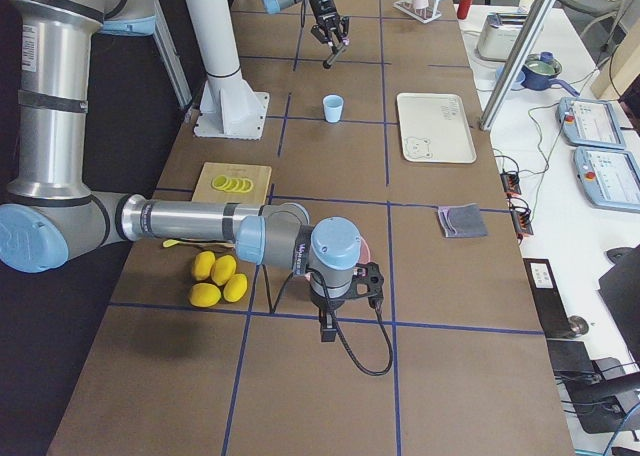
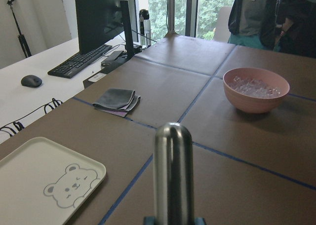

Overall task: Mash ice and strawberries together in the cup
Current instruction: 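Lift the steel rod out of the cup with the left gripper, then carry the steel rod with the left gripper back toward its side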

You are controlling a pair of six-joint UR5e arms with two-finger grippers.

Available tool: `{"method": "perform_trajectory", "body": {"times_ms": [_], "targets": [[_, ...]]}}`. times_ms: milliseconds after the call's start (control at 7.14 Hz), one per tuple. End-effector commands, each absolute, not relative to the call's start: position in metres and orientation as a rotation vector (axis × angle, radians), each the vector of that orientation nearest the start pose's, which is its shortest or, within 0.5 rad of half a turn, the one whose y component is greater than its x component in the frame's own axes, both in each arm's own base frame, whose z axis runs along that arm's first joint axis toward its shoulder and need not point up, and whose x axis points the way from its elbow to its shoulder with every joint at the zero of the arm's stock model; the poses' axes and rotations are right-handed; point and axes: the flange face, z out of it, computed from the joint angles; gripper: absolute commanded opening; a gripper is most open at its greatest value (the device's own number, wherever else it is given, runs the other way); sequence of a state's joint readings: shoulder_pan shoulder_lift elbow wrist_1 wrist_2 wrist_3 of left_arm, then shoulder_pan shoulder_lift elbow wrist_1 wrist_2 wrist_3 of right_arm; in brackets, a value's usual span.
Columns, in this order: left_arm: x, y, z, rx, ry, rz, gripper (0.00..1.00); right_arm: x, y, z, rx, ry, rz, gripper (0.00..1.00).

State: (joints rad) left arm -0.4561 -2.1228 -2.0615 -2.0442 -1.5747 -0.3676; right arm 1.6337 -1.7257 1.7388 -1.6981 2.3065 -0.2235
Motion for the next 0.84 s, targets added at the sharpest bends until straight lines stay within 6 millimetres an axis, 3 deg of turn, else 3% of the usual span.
{"method": "perform_trajectory", "body": {"times_ms": [0, 140, 420, 560, 701], "targets": [[0.395, -0.365, 0.102, 0.944, 0.845, 0.607, 0.00, 0.092, -0.411, 0.663, -0.005, -0.746, -0.111, 1.00], [0.394, -0.374, 0.116, 0.862, 0.762, 0.608, 0.00, 0.092, -0.411, 0.663, -0.005, -0.746, -0.111, 1.00], [0.372, -0.414, 0.155, 0.670, 0.592, 0.569, 0.00, 0.092, -0.411, 0.663, -0.004, -0.746, -0.112, 1.00], [0.355, -0.444, 0.181, 0.532, 0.582, 0.544, 0.00, 0.092, -0.411, 0.664, -0.007, -0.746, -0.111, 1.00], [0.325, -0.476, 0.198, 0.469, 0.592, 0.478, 0.01, 0.092, -0.411, 0.664, -0.007, -0.746, -0.111, 1.00]]}}
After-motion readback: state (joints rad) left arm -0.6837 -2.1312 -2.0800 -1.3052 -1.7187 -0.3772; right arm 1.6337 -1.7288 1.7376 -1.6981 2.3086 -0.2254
